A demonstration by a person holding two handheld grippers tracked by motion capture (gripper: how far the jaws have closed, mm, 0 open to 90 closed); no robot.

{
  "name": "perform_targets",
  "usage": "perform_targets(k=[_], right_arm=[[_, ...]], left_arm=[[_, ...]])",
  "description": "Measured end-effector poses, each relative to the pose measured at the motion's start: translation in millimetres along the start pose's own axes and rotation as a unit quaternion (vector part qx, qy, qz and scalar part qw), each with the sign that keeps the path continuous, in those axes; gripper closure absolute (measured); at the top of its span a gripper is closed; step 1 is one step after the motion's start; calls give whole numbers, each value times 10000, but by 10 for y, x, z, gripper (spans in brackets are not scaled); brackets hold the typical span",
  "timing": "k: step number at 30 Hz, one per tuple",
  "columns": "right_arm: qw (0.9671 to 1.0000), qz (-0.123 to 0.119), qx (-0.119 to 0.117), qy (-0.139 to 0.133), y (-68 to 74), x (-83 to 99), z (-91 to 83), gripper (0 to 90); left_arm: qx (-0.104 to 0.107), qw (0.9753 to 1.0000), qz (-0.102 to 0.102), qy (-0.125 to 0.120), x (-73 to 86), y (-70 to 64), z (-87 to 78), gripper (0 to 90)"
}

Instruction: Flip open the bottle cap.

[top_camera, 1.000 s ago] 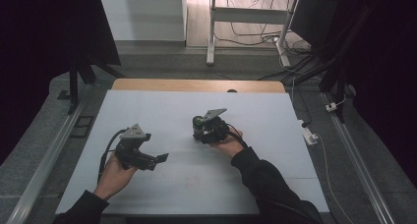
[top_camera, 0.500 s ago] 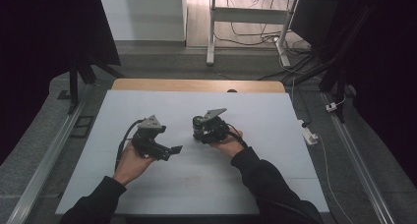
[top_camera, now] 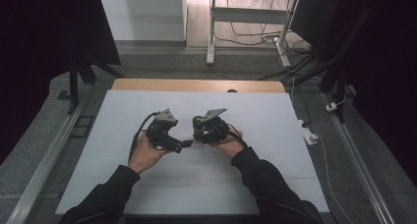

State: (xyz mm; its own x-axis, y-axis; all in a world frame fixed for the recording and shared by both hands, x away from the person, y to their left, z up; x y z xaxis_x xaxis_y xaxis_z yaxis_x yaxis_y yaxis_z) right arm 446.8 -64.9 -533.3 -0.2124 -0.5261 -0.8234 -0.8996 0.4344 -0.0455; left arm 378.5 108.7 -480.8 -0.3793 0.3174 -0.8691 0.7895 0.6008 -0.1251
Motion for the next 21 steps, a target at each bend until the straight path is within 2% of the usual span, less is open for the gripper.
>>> perform_targets(k=[4, 7, 8, 9, 11, 21], right_arm=[[10000, 0, 1, -2, 1, 0, 0, 525], [10000, 0, -3, -1, 0, 0, 0, 525], [10000, 0, -3, -1, 0, 0, 0, 525], [10000, 0, -2, -5, 0, 1, 0, 525], [10000, 3, -1, -6, 0, 1, 0, 525], [10000, 19, -1, -8, 2, 4, -2, 525]], left_arm=[[14, 10000, 50, 69, -4, 19, 76, 28], [-16, 10000, 64, 55, -9, 29, 83, 116], [0, 9999, 117, 35, -14, 36, 79, 116], [0, 9998, 180, 38, -17, 42, 75, 216], [15, 9998, 222, 5, -23, 48, 72, 327], [136, 9995, 288, -34, -70, 37, 138, 741]])
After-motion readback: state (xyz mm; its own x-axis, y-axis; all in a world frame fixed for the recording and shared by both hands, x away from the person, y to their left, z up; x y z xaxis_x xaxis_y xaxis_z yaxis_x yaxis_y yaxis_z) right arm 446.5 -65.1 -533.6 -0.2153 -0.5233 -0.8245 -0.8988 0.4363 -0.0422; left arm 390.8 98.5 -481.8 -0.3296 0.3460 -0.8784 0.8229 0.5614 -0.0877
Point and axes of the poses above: each handheld gripper's, and its own axes: z roughly forward along the jaws, x roughly out of its underside, y roughly to its left, the point moved 3 cm from there along z, roughly forward along the jaws, and after that the axes turned 10 degrees about -y, right-handed, at the moved point
